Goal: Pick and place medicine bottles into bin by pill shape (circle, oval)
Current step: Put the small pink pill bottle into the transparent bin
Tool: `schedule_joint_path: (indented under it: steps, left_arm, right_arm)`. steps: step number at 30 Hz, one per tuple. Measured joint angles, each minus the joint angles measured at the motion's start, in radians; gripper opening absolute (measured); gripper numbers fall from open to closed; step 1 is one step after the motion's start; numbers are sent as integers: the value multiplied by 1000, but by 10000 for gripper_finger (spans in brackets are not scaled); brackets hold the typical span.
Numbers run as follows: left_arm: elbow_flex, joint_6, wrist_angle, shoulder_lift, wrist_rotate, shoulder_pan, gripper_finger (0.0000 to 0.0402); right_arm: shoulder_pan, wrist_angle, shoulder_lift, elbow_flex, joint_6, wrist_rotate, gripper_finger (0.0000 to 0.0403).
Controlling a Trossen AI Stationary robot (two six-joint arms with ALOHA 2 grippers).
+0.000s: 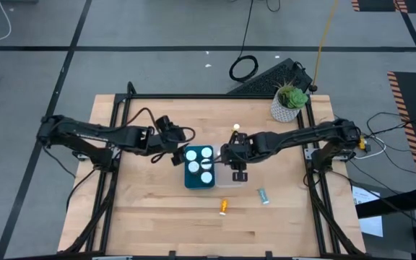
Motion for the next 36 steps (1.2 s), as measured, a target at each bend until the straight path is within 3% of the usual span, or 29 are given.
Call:
schedule_joint_path:
  steps: [6,20,36]
  left_arm:
    - [-66,7,39,-30,5,15,285]
    - [-71,30,110,-38,34,16,285]
    - [-71,31,137,-38,38,15,285]
  right_arm:
    - [-58,117,0,-83,-23,-17,118]
    - [-108,365,0,-295,-23,-41,118]
    - [-108,391,0,-316,-37,-35,122]
